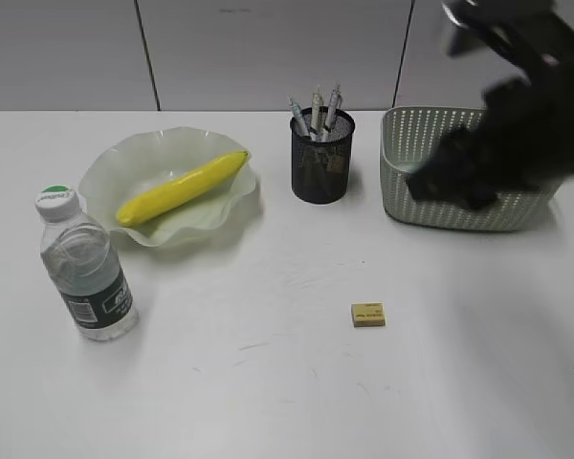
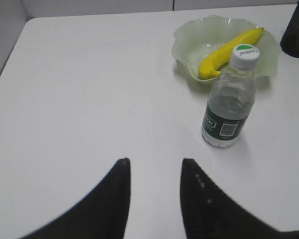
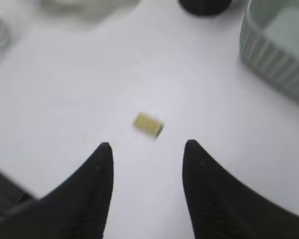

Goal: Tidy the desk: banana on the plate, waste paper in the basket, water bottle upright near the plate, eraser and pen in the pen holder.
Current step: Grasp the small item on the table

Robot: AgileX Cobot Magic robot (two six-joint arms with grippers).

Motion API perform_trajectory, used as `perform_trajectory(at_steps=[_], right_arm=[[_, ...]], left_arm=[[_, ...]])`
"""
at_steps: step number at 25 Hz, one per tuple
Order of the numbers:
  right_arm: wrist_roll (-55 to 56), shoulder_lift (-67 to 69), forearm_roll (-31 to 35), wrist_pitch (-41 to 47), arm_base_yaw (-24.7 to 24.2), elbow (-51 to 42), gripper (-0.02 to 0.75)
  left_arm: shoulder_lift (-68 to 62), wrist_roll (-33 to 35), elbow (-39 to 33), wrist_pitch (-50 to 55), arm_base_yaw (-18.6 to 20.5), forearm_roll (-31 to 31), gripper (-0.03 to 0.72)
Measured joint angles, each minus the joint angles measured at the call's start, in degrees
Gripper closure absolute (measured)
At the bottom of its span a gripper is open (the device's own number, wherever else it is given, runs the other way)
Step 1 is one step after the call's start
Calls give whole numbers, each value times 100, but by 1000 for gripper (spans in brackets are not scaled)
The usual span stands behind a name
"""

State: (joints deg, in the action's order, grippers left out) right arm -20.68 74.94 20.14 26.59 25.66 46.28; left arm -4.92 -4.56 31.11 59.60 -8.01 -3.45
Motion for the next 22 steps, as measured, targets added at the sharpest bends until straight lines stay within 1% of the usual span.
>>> perform_trajectory(at_steps=[1,3,5,6,11,12,14,15,18,19,20,22], right_arm=[[135,-629,-11,331,0,-392,370],[500,-1779,-158,1050,0,-1111,377],[1034,-2945,-529,1849,0,-1483,379],[1241,-3574,-682,2141,0,-1554,378],[1860,-5449,-1270,3093,0,-1546,380],[1921,-5747,-1348,3229,0,-1569,380],[2003,-6228,-1439,3325,0,-1621,381],[2030,-6450,-1462,3325,0,-1649,381],[2068,-6941,-1488,3312,0,-1682,381],[2068,-7059,-1493,3312,0,-1703,381],[2068,-7134,-1493,3312,0,-1709,381],[2104,-7181,-1493,3308,0,-1709,381]], left_arm=[[-164,78,34,-74,0,28,433],[-618,456,122,-378,0,268,432],[-1047,945,196,-865,0,619,422],[-1285,1204,231,-1134,-6,964,408],[-2696,2693,438,-1908,-52,2399,314],[-2978,2899,507,-1996,-99,2567,309],[-3627,3283,720,-2166,-341,2797,311],[-4029,3398,880,-2226,-550,2825,315],[-5261,3517,1429,-2502,-1518,2620,323],[-5664,3495,1636,-2683,-1992,2457,323],[-6098,3395,1850,-2898,-2576,2093,325],[-7081,3011,2357,-3236,-3425,1395,323]])
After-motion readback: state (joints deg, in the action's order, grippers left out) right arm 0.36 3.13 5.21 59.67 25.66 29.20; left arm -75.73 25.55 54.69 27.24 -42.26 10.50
